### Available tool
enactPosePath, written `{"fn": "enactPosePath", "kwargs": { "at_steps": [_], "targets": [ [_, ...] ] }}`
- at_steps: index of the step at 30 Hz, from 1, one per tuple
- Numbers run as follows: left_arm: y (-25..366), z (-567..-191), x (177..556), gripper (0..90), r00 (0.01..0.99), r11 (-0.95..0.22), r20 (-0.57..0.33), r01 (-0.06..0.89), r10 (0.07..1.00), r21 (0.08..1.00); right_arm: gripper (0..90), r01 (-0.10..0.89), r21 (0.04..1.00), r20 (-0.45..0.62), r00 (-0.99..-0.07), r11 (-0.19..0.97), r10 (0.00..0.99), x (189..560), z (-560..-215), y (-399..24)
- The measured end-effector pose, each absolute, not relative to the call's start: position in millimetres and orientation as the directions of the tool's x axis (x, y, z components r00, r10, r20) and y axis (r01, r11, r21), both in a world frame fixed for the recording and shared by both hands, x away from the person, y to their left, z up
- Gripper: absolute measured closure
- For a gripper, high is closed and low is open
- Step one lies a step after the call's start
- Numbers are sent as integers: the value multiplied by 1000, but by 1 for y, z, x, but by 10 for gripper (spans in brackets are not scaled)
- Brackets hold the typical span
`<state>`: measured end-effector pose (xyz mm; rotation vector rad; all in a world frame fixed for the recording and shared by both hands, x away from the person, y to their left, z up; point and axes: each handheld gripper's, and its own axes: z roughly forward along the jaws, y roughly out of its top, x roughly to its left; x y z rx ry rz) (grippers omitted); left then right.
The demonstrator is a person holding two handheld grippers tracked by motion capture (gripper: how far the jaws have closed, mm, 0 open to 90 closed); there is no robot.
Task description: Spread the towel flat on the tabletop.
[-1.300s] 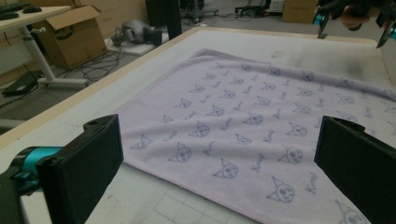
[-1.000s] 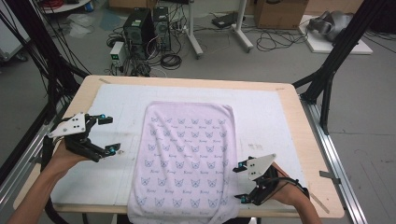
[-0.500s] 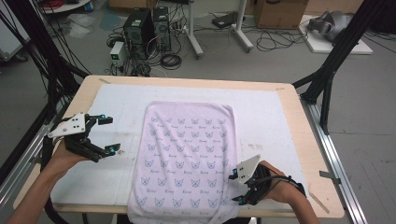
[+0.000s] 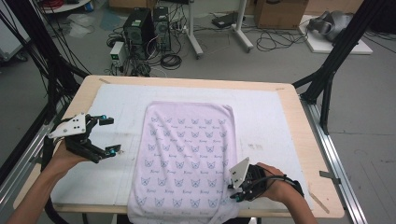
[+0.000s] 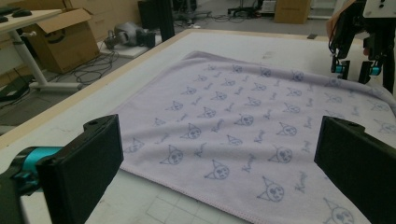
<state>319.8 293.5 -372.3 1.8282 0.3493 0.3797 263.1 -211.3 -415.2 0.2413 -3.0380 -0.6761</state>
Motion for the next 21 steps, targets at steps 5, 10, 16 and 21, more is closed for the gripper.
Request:
{"fn": "enactPosePath", "kwargs": {
  "at_steps": [5, 10, 16, 21],
  "targets": [
    [294, -373, 320, 17, 901, -278, 77, 50, 426, 959, 873, -139, 410, -2, -988, 901, -151, 264, -415, -209],
    [295, -372, 320, 17, 900, -274, 77, 48, 428, 960, 892, -97, 408, 18, -993, 908, -115, 265, -414, -210],
    [295, -372, 320, 17, 898, -275, 78, 49, 433, 960, 896, -79, 433, 24, -995, 898, -99, 266, -411, -216],
    [295, -372, 320, 17, 897, -278, 78, 52, 435, 959, 897, -55, 452, 22, -997, 890, -73, 264, -404, -228]
  ]
}}
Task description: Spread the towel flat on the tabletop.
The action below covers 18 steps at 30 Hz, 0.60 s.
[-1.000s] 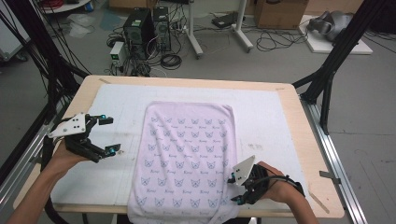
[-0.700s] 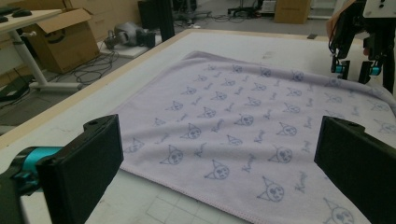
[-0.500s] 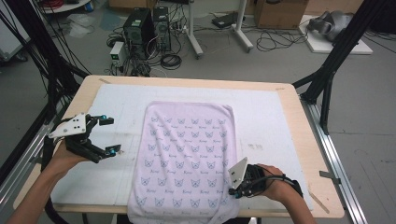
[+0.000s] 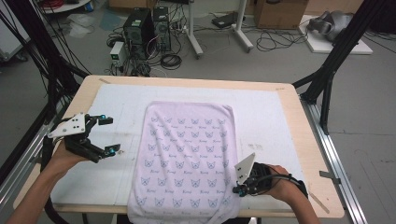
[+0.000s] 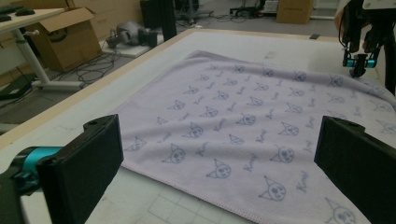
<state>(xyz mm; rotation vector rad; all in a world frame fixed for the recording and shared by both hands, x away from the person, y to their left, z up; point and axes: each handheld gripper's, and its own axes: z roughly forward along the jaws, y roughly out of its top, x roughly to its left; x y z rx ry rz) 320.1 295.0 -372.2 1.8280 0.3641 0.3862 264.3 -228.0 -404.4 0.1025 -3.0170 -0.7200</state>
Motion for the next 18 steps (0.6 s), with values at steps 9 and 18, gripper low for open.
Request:
{"fn": "enactPosePath", "kwargs": {
  "at_steps": [9, 18],
  "targets": [
    [295, -371, 318, 17, 896, -280, 78, 54, 437, 959, 897, -10, 460, 40, -999, 888, -33, 261, -404, -245],
    [296, -372, 315, 17, 896, -286, 80, 54, 437, 957, 886, -13, 474, 54, -998, 880, -44, 261, -415, -243]
  ]
}}
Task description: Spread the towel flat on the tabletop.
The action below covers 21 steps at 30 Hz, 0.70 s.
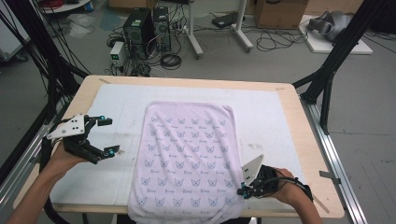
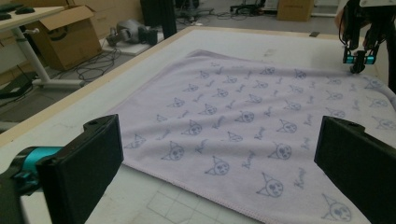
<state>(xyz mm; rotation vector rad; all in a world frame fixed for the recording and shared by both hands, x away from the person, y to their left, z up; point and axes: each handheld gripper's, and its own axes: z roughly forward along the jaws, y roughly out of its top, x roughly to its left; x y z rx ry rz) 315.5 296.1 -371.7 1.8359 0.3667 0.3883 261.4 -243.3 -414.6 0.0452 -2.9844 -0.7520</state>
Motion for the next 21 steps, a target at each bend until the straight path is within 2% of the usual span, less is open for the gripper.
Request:
{"fn": "enactPosePath", "kwargs": {
  "at_steps": [4, 7, 10, 15, 18, 19, 21],
  "targets": [
    [298, -374, 312, 17, 896, -276, 76, 54, 438, 960, 846, -19, 492, 50, -998, 871, -50, 260, -414, -246],
    [302, -376, 310, 17, 892, -270, 72, 58, 447, 961, 769, -14, 514, 56, -997, 857, -49, 259, -413, -248],
    [304, -376, 308, 17, 892, -263, 71, 55, 447, 963, 657, 14, 540, 51, -999, 842, -16, 260, -411, -253],
    [304, -374, 303, 17, 894, -260, 81, 41, 441, 965, 285, 66, 636, -17, -995, 769, 99, 259, -405, -264],
    [304, -374, 301, 17, 893, -261, 85, 37, 441, 965, 132, 100, 694, -42, -983, 713, 179, 260, -402, -270],
    [305, -375, 300, 17, 894, -267, 87, 37, 439, 963, 101, 111, 704, -45, -979, 702, 199, 260, -402, -272],
    [305, -376, 298, 17, 893, -271, 89, 38, 441, 962, 99, 138, 742, -31, -971, 656, 239, 262, -400, -277]
  ]
}}
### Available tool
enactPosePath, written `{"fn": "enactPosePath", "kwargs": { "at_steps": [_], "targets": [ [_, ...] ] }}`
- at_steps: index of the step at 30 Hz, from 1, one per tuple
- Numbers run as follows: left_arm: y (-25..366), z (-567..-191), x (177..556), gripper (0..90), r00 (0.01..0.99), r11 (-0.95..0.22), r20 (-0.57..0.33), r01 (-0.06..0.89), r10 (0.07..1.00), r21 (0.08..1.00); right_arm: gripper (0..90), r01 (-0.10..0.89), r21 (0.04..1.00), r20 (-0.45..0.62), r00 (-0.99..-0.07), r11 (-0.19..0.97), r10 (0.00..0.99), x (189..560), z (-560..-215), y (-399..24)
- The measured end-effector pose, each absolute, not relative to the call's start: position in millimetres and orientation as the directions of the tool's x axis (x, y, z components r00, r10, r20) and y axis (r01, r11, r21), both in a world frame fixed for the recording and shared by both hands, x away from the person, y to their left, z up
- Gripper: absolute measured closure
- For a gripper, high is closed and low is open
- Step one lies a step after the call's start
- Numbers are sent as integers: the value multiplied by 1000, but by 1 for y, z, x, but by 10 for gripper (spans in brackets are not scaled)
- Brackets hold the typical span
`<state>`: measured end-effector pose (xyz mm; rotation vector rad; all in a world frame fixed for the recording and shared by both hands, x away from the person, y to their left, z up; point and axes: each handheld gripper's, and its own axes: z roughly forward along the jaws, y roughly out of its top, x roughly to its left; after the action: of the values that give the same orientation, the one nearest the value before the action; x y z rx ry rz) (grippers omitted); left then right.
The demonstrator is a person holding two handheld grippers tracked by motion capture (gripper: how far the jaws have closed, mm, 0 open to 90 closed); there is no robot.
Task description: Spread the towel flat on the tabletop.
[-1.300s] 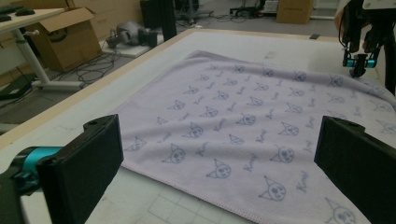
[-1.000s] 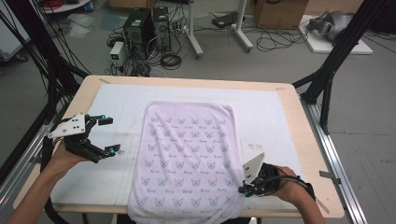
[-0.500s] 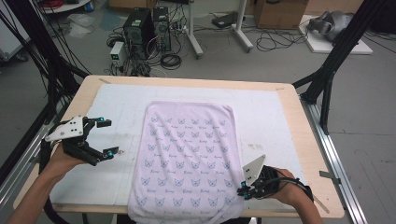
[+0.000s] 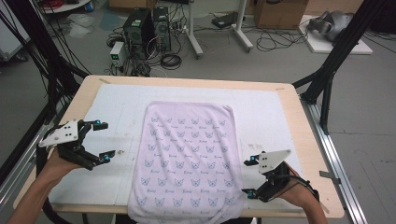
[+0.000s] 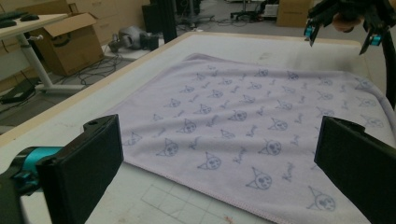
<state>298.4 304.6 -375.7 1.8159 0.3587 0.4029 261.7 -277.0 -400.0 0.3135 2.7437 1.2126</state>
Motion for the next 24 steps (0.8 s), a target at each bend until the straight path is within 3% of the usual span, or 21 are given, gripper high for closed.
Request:
{"fn": "enactPosePath", "kwargs": {
  "at_steps": [4, 6, 13, 24],
  "targets": [
    [305, -378, 295, 17, 885, -268, 88, 43, 457, 962, 87, 163, 816, -24, -949, 555, 315, 264, -397, -287],
    [306, -380, 294, 17, 879, -262, 86, 45, 468, 964, 23, 175, 842, -34, -927, 511, 373, 265, -396, -290],
    [310, -384, 293, 17, 869, -253, 87, 45, 488, 966, 22, 167, 927, -29, -862, 337, 506, 271, -388, -304],
    [315, -388, 299, 17, 856, -233, 65, 66, 513, 970, 15, 156, 975, 25, -788, 160, 615, 284, -381, -316]
  ]
}}
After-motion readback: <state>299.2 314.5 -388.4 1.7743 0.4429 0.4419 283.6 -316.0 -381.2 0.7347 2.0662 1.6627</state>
